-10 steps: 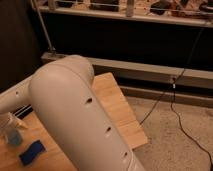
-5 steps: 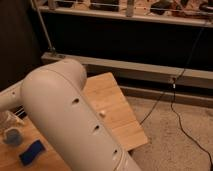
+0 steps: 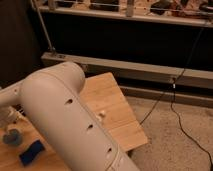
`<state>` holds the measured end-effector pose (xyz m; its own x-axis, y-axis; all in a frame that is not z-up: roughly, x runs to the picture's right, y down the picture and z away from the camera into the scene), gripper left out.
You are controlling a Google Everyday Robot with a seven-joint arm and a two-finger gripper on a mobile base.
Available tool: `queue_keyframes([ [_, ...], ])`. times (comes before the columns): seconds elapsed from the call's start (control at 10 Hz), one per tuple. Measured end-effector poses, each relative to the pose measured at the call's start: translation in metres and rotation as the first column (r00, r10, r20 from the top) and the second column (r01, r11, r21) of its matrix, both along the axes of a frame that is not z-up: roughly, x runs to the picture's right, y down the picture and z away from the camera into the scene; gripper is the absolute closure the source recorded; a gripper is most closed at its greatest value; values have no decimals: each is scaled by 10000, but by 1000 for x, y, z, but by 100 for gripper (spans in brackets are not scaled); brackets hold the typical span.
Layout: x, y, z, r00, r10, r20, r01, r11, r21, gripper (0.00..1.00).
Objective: Pick up the ceramic cup
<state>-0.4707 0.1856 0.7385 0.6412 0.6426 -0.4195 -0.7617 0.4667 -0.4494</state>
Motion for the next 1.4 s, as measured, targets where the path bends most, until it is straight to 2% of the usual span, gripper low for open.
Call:
queue_keyframes([
  [0.3,9,12,18,9998,-157,-139,151,9990,-424,35],
  [0.6,11,23,27,9995,-317,-43,312,9962,-813,36],
  [0.7,9,32,27,9992,-369,146,383,9939,-1032,42],
  [0.9,4,60,27,9975,-527,472,595,9858,-1569,64],
  [1.1,5,71,26,9962,-655,569,747,9812,-1782,82],
  [1.2,7,69,22,9953,-771,581,862,9807,-1754,93],
  [1.3,7,60,14,9947,-822,622,912,9828,-1606,99],
  [1.4,6,53,7,9943,-860,631,945,9847,-1467,100],
])
